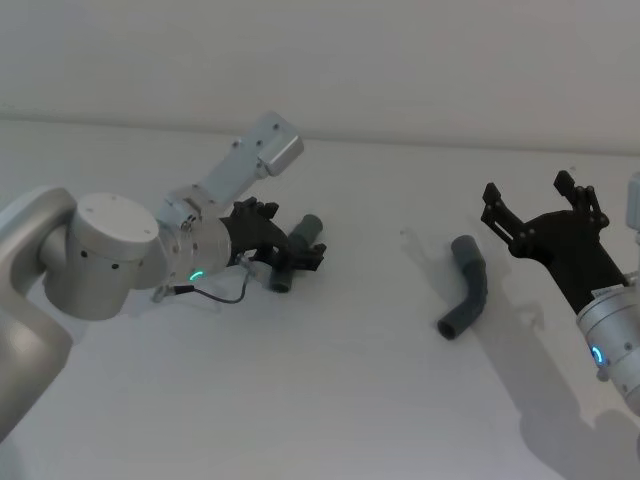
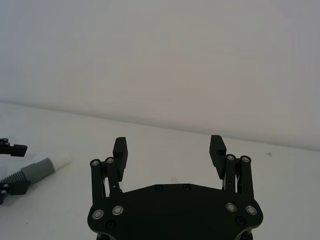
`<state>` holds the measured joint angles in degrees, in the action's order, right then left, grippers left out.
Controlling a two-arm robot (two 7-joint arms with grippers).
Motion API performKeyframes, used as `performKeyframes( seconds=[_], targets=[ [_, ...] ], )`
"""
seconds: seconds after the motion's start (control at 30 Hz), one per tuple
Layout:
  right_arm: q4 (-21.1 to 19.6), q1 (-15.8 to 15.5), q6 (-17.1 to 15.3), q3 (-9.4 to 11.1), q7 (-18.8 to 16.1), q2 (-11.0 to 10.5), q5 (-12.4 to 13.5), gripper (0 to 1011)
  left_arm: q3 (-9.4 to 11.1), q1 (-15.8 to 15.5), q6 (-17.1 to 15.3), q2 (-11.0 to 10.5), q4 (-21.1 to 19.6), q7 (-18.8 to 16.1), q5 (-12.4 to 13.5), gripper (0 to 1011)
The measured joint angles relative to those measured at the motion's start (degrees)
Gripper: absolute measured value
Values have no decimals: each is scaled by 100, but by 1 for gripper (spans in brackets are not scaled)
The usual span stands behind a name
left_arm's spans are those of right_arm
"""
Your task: Use both hands to pick up one end of the pipe from the table, align the ends, and insert them.
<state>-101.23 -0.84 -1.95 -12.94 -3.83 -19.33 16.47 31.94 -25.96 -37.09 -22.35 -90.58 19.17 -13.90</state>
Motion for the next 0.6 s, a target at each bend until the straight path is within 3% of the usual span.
performKeyframes(
  seconds=[0.6],
  targets=[
    [0,0,0,0,0,0,0,996,-42,-11,-126,217,167,-29,44,1003]
  ],
)
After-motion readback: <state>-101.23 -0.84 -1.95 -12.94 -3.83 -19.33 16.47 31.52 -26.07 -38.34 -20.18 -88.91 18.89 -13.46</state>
